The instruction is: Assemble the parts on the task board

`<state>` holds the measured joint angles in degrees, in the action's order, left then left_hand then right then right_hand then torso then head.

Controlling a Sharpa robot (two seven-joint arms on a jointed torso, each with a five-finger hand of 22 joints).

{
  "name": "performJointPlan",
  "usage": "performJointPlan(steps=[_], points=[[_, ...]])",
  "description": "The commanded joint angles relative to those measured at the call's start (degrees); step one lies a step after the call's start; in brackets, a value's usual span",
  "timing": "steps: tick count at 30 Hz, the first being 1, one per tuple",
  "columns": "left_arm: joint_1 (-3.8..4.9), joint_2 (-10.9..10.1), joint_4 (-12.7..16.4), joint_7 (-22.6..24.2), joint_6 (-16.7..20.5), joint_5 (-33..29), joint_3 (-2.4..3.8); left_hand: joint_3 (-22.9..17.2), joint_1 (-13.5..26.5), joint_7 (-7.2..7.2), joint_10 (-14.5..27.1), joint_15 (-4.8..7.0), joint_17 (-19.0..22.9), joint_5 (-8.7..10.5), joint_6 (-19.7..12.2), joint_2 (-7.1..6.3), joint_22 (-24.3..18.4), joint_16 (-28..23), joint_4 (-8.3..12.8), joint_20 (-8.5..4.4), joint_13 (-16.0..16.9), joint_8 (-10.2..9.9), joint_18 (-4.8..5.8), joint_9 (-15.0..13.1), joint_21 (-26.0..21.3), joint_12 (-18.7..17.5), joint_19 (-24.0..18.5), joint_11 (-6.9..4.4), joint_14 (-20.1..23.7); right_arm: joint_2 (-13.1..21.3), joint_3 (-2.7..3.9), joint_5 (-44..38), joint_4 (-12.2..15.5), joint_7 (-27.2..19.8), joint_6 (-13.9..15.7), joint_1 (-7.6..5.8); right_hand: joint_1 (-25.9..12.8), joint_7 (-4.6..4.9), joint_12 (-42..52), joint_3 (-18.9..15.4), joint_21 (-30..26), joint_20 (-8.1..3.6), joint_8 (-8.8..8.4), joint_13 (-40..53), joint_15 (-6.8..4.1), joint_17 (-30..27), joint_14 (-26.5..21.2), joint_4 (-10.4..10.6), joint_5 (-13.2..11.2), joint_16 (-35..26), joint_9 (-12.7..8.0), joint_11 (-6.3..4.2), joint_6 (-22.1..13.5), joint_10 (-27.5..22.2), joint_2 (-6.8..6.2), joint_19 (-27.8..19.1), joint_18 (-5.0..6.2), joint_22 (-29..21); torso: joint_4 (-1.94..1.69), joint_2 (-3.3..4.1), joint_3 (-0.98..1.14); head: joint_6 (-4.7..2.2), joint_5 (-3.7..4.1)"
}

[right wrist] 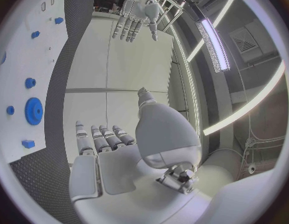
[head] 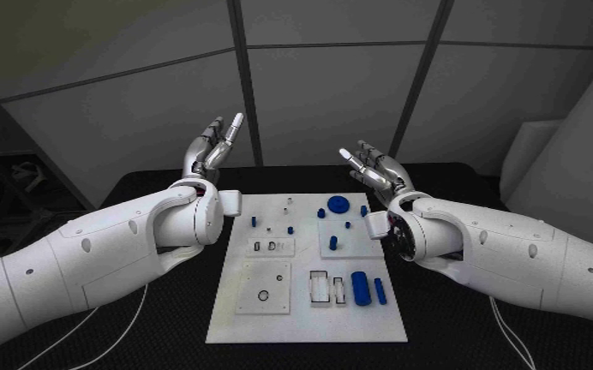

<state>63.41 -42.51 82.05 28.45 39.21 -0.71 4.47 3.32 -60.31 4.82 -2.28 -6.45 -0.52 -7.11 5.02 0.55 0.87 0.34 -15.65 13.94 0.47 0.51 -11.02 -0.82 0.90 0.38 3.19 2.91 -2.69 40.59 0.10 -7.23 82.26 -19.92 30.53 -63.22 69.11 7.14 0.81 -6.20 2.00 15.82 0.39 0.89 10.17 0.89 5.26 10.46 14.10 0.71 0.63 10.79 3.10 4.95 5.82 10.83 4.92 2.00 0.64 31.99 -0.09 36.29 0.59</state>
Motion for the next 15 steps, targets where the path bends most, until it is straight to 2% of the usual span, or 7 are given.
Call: performJointPlan(steps=[1,3,5,8,9,13,15], points=[[0.08,0.06,-0.01,0.63,-2.08,0.73,0.05,0.29,-2.79,0.82,-0.26,-1.04,-0.15,-0.51,0.29,0.10,0.12,0.32,-0.79,0.87,0.11,0.41,1.06,-0.12,0.31,0.19,0.20,0.76,-0.26,-0.65,0.06,-6.81,-1.26,6.58,-10.84,-0.59,7.74,8.00,2.07,0.36,3.60,0.99,1.90,1.22,1.84,1.28,11.01,-2.84,0.80,2.44,1.18,2.40,7.56,9.72,0.70,8.31,2.59,1.91,0.02,0.03,0.00,-0.01,-0.02],[0.08,0.06,-0.01,0.63,-2.08,0.73,0.05,0.37,-2.95,1.04,-0.36,-1.24,-0.19,-0.51,0.35,0.20,0.14,0.36,-0.76,1.03,0.13,0.43,0.97,-0.13,0.35,0.21,0.25,0.98,-0.45,-0.86,0.07,-7.46,-1.66,7.29,-11.93,-0.76,9.31,8.44,3.40,0.79,5.22,1.05,2.88,1.82,2.22,1.82,16.71,-4.02,0.86,3.79,1.74,2.95,11.49,15.38,0.71,12.05,2.73,2.69,0.02,0.03,0.00,-0.01,-0.02],[0.08,0.06,-0.01,0.63,-2.08,0.73,0.05,0.53,-3.29,1.46,-0.62,-1.67,-0.28,-0.48,0.57,0.37,0.17,0.47,-0.72,1.42,0.17,0.46,0.85,-0.16,0.42,0.26,0.32,1.41,-0.97,-1.06,0.07,-8.05,-2.02,7.94,-12.92,-0.91,11.68,8.48,5.84,1.57,7.97,0.91,4.78,2.69,2.25,2.50,26.38,-5.94,0.73,5.93,2.72,3.06,19.00,25.78,0.58,18.39,3.08,3.88,0.02,0.03,0.00,-0.01,-0.02],[0.08,0.06,-0.01,0.63,-2.08,0.73,0.05,0.81,-4.33,2.64,-1.87,-2.55,-0.66,-0.48,1.65,0.77,0.29,0.98,-0.53,2.25,0.37,0.64,0.72,-0.31,0.65,0.48,0.64,2.65,-3.24,-1.17,0.08,-8.40,-2.24,8.33,-13.53,-1.01,13.92,7.79,8.66,2.44,11.20,0.81,7.45,3.34,1.41,3.10,39.97,-8.02,0.44,8.51,3.89,2.21,30.23,39.71,0.16,26.05,4.20,4.99,0.02,0.03,0.00,-0.01,-0.02],[0.08,-1.24,0.64,0.13,-4.44,0.58,0.03,0.97,-4.87,3.26,-2.66,-2.80,-0.82,-0.47,2.39,0.86,0.44,1.25,-0.44,2.38,0.47,0.74,0.69,-0.40,0.92,0.59,1.14,3.21,-4.40,-0.12,0.09,-23.16,-4.15,5.15,-5.08,-1.76,14.54,7.38,8.93,2.79,11.81,0.81,8.08,3.24,0.89,3.07,42.42,-8.60,0.50,8.81,4.11,1.76,33.41,42.05,0.09,27.40,4.68,5.09,0.02,0.64,-0.17,1.34,0.20],[0.07,-1.83,1.04,0.20,-5.07,0.58,0.01,1.21,-7.25,6.23,-8.61,-3.77,-1.67,-0.39,8.31,1.14,1.79,3.12,0.35,2.77,1.22,1.99,0.73,-1.17,3.38,1.74,5.94,6.54,-11.16,-0.18,0.09,-27.91,-5.37,5.16,-4.36,-2.52,15.74,6.28,8.40,4.21,13.24,0.45,8.86,2.71,-0.57,2.78,47.86,-9.92,0.43,8.64,4.08,0.20,42.35,47.43,-0.34,31.11,5.59,5.10,-0.10,1.21,-0.33,1.38,0.28],[0.06,-2.21,1.38,0.25,-5.49,0.58,0.00,1.36,-8.84,7.44,-15.55,-4.48,-2.44,-0.38,12.94,1.13,3.44,5.22,1.06,2.86,1.97,2.99,1.00,-1.68,6.65,3.28,12.29,8.15,-18.27,-0.21,0.10,-30.26,-5.89,5.34,-4.47,-2.88,15.82,5.84,7.34,5.17,13.67,0.04,8.24,2.60,-1.10,2.72,50.14,-10.12,0.22,7.98,3.55,-0.32,45.09,49.68,-0.69,32.63,5.65,4.90,-0.21,1.50,-0.36,1.43,0.33]])
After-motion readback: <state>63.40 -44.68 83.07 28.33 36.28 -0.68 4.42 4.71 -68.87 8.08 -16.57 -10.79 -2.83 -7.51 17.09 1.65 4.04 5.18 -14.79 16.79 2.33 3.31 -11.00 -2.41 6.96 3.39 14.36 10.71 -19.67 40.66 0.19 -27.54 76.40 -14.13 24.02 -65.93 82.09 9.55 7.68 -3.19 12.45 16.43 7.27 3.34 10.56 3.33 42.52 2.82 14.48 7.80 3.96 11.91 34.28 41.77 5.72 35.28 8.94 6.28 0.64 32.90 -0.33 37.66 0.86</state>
